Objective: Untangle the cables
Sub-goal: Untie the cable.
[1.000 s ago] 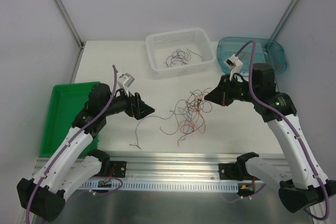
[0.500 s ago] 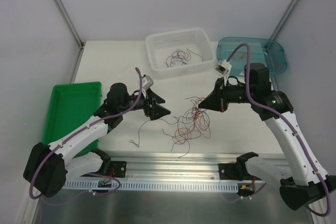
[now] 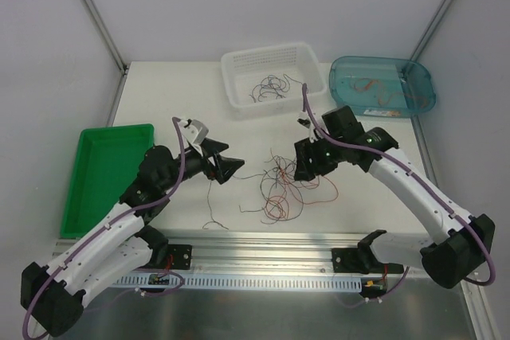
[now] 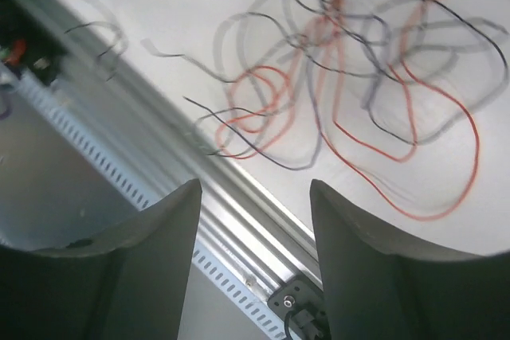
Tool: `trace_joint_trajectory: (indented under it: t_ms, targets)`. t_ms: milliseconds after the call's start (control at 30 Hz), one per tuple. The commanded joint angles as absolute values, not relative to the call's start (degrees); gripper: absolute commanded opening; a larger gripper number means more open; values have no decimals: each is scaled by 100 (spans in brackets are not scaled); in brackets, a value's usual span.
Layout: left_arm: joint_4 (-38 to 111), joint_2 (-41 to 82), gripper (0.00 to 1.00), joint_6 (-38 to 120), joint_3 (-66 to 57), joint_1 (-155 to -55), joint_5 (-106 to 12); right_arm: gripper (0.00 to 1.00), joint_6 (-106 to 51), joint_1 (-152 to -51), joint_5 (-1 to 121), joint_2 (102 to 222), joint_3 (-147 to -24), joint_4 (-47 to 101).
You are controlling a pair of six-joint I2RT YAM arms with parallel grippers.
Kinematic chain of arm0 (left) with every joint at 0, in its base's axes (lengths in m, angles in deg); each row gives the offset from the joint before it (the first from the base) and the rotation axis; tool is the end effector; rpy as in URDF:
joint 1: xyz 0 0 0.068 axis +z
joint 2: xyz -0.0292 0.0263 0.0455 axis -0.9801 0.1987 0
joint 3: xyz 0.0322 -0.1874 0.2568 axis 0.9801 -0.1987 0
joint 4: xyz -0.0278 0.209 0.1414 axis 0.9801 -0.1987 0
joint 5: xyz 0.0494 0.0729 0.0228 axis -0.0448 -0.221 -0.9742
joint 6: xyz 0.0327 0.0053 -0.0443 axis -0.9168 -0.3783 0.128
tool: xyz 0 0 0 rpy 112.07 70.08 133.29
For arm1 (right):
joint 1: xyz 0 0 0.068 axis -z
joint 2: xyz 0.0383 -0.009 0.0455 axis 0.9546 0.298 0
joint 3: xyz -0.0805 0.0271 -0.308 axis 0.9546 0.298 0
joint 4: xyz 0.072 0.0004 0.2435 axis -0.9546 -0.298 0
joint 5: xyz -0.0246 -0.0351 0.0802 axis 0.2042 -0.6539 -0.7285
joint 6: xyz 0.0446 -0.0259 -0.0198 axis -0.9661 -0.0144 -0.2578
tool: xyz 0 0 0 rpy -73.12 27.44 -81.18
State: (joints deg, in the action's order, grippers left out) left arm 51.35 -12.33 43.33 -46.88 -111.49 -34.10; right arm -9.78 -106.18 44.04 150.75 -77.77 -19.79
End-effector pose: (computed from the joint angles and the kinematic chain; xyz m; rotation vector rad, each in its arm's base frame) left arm 0.1143 -0.0905 0.3371 0.5637 1.4796 -0.9281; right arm 0.1770 0.1355 0.3753 -1.0961 2.1939 0.6849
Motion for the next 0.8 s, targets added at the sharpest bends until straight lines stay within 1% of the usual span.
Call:
trace_joint_trajectory:
  t_ms: [0,67,133,200,233,300,333,467,567,667,767]
  targets:
    - [4623,-1416,77,4297,-4753,-11141,-3925,61,-1912,-10588,6217,14655,-7204,-2021]
    - [4587,-1267,77,4411,-4761,-11149,-3837,61,-2454,-10588,6603,14532,-6581,-1759]
    - [4587,-925,77,4525,-4665,-11158,-3863,62,-2678,-10571,6937,14408,-6174,-1521]
    - [4596,-478,77,4561,-4568,-11228,-3977,63,-2906,-10571,7114,14408,-5892,-1161]
    - [4596,-327,77,4561,-4516,-11272,-4047,63,-2916,-10545,6993,14478,-5743,-1029]
    - [4605,207,77,4482,-4340,-11430,-4310,63,-2829,-10553,6677,14583,-5698,-563]
    - [4605,410,77,4369,-4183,-11474,-4381,63,-2750,-10579,6292,14680,-5645,-170]
    - [4736,1412,76,4157,-3786,-11563,-4425,63,-2547,-10667,5718,15066,-5812,351]
    - [4903,2272,74,4078,-3575,-11571,-4610,66,-2617,-10904,5673,15478,-6092,519]
    - [4956,2731,71,3999,-3312,-11563,-4812,67,-2844,-11107,6173,15848,-6251,484]
    - [5114,3171,71,3735,-3083,-11571,-4584,69,-3248,-11124,6289,16042,-6181,879]
